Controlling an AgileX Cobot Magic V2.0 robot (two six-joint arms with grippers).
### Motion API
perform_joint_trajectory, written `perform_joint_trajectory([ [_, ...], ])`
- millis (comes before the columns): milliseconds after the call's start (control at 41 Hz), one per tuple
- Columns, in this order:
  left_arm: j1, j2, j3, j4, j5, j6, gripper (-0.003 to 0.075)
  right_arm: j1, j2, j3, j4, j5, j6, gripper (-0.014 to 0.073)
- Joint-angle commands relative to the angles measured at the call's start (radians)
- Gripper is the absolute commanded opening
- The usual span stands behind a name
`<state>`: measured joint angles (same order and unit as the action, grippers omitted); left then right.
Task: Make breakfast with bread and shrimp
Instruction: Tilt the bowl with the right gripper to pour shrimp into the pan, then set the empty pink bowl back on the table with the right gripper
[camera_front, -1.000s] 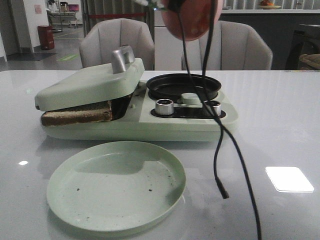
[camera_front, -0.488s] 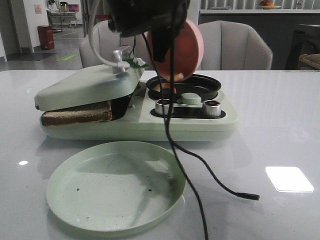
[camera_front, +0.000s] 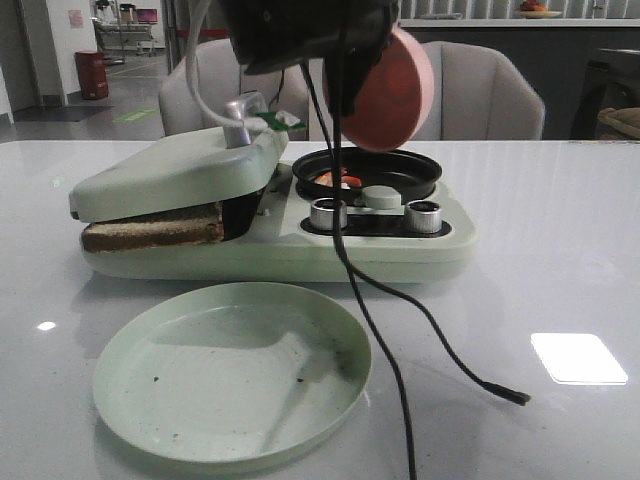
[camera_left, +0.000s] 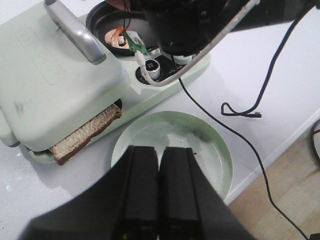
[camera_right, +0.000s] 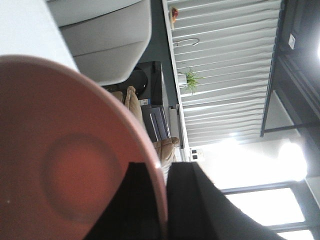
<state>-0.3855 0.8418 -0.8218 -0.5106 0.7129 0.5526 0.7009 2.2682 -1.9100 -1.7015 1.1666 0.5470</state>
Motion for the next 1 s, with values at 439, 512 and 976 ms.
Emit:
perform_joint_trajectory([
  [439,-0.009,-0.003,-0.029,-0.025,-0.063,-0.003,0.0099,-0.242,-0.588,0.262,0.735,-0.042,0.019,0.0022],
  [512,-0.009,-0.003,-0.029,-0.025,-0.063,-0.003,0.0099,-0.317,-0.691,0.416,0.84,-0.142,0.019,0.0022],
  [976,-0.009,-0.003,-0.029,-0.025,-0.063,-0.003,0.0099,-0.88,-0.887,1.041,1.792,-0.567,-0.476,0.0022],
])
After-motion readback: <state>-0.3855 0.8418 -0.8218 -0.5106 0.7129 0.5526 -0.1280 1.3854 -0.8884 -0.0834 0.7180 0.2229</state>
